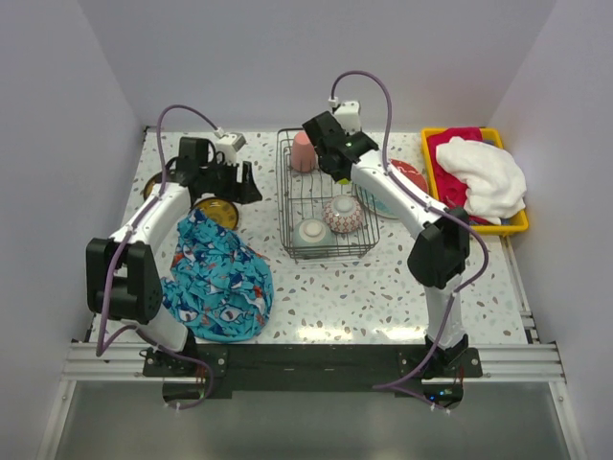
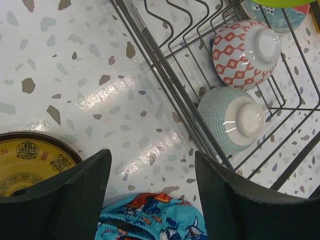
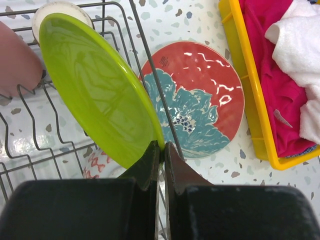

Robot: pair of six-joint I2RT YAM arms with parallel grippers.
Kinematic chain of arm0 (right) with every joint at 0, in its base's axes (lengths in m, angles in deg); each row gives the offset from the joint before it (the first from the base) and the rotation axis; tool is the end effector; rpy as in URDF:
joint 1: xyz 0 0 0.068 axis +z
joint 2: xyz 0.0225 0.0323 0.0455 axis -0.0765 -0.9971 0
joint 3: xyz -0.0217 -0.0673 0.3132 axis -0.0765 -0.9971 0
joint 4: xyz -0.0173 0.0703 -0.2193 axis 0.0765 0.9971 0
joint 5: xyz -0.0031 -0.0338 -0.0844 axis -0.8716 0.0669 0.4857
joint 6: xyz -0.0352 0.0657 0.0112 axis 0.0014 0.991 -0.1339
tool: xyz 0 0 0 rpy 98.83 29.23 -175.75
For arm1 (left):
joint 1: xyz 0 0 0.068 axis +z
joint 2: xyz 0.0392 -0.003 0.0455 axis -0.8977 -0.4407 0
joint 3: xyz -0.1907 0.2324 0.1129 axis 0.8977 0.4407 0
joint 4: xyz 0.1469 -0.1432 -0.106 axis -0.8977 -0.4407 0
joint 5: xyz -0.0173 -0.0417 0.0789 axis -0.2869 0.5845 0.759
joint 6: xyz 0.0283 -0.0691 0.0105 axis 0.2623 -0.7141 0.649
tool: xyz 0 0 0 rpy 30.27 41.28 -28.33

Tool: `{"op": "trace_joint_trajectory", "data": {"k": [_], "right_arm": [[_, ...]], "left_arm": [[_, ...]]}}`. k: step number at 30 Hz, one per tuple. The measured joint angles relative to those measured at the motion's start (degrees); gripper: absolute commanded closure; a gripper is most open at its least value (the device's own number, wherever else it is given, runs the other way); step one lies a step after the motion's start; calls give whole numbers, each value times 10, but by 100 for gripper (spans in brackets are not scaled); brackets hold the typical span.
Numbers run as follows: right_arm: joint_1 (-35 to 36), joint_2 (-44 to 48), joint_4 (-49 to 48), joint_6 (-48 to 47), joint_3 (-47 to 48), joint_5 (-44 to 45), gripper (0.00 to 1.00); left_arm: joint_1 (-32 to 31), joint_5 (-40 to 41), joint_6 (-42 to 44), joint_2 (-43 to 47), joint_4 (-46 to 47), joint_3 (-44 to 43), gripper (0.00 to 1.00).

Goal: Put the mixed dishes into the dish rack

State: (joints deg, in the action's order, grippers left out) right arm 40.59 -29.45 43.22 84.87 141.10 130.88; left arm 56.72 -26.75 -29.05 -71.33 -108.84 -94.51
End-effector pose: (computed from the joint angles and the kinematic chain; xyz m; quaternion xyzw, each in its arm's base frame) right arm 0.3876 0.2237 0.3652 0.0651 0.8636 -0.1809 0.4661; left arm 0.3365 -0.0755 0.3147 0.1346 0.8856 -0.2810 0.3446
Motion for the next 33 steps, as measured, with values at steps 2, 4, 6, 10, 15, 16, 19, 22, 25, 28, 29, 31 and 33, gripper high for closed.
{"op": "trace_joint_trajectory", "data": {"k": [2,4,6,10,15,16,19,22,25,28,29,31,33], "right_arm": [[2,-14,1,0,10,9,100],[1,-24,2,0,15,19,100],[1,-29,3,0,16,25,100],[2,-31,4,0,16,37,100],[5,-33,4,1,17,50,100],[7,-34,4,2,17,52,100],[9,-40,3,9,17,61,100],[14,-50,2,17,17,63,100],[23,-57,4,21,17,80,100],[32,-60,5,25,17,94,100],[34,-61,7,27,17,98,100],[36,-62,13,39,17,104,100],[37,-62,18,53,17,104,100]], "left_arm": [[0,0,-5,6,3,4,27],[0,-1,-9,12,4,9,27],[0,-1,-9,16,6,14,27],[0,-3,-10,21,8,24,27],[0,-7,-10,22,10,26,27],[0,-9,-11,22,12,27,27],[0,-13,-19,22,18,31,27],[0,-16,-23,22,19,34,27],[0,-18,-24,22,19,35,27],[0,-21,-24,22,22,35,27],[0,-23,-24,22,24,35,27],[0,-25,-25,22,27,35,27],[0,-26,-27,22,30,35,27]]}}
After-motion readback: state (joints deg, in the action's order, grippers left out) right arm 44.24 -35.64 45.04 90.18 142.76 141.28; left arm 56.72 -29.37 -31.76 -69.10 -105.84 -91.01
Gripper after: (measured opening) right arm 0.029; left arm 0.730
